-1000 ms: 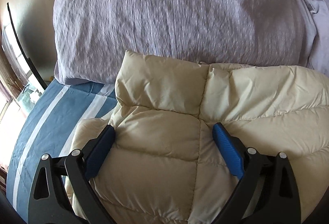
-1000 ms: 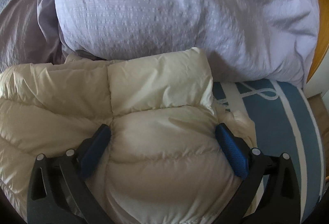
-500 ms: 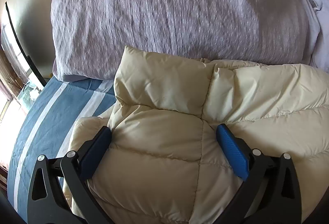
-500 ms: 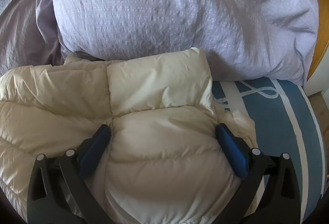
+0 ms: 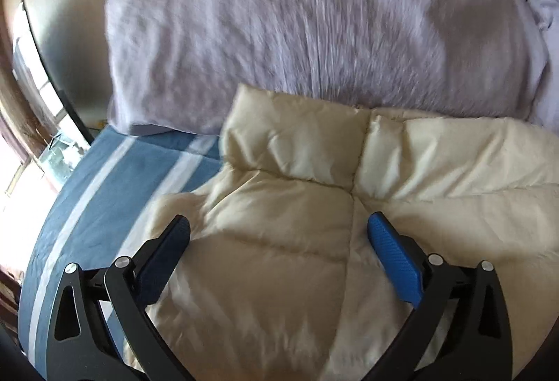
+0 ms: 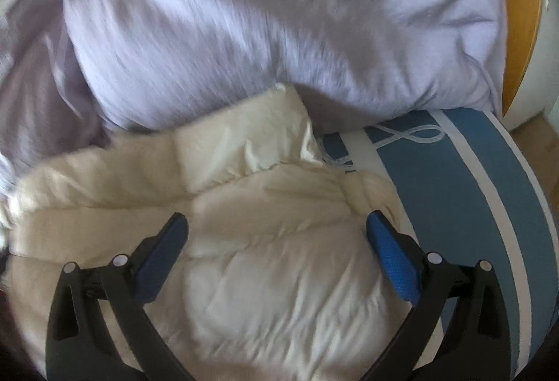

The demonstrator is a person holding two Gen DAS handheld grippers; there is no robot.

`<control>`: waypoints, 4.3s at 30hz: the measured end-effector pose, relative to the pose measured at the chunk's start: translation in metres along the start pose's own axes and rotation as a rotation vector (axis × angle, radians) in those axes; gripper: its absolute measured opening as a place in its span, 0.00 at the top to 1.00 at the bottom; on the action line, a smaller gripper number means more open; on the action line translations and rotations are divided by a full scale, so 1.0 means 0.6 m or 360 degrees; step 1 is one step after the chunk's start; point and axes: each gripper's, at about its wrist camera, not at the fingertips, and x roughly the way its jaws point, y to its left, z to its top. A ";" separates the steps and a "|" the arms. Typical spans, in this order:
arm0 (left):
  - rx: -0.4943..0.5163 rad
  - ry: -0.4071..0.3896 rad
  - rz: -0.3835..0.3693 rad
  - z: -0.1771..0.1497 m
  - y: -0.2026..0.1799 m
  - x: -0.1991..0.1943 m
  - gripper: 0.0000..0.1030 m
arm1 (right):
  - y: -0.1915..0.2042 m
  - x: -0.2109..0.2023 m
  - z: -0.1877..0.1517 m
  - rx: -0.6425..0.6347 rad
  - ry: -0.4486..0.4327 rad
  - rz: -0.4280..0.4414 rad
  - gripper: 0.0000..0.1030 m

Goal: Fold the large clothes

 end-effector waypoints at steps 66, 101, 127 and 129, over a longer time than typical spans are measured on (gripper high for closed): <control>0.0089 0.0112 -0.0119 0.006 -0.161 0.033 0.01 | 0.217 0.113 -0.023 -0.0322 0.0111 -0.0012 0.02; -0.0429 0.0455 -0.0484 -0.113 0.149 -0.087 0.18 | -0.140 -0.068 -0.154 0.0228 0.0462 0.0500 0.19; -0.0666 0.0330 -0.0824 -0.214 0.252 -0.193 0.85 | -0.135 -0.203 -0.278 0.0116 0.0397 0.0846 0.86; -0.0659 0.0334 -0.0833 -0.237 0.268 -0.207 0.85 | -0.136 -0.217 -0.305 0.0094 0.0417 0.0862 0.86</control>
